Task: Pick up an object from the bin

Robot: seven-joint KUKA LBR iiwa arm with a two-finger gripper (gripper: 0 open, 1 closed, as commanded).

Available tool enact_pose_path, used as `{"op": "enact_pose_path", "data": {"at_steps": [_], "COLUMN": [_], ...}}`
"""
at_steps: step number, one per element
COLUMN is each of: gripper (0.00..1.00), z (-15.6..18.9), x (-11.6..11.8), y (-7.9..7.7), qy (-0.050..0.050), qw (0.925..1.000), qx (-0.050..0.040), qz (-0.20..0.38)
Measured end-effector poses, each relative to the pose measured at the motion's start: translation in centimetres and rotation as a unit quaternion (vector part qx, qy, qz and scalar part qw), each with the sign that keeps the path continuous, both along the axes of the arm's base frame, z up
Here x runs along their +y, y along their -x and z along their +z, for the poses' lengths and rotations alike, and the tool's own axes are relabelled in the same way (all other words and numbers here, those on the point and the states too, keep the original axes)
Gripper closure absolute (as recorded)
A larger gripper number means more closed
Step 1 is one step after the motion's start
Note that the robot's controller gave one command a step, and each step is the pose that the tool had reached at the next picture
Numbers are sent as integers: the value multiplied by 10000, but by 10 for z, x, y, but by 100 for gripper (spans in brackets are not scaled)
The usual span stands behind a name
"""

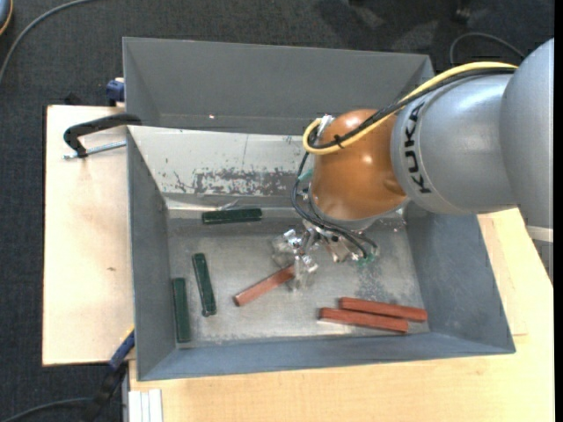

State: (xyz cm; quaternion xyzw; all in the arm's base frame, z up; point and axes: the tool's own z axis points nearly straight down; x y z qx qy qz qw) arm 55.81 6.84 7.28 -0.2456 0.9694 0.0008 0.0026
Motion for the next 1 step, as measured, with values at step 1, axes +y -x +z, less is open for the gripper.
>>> {"op": "enact_pose_path", "data": {"at_steps": [1], "gripper": [100], "z": [143], "x": [-1], "y": [12], "qy": [-4], "qw": [9992], "qx": [-49], "qz": [-397]}}
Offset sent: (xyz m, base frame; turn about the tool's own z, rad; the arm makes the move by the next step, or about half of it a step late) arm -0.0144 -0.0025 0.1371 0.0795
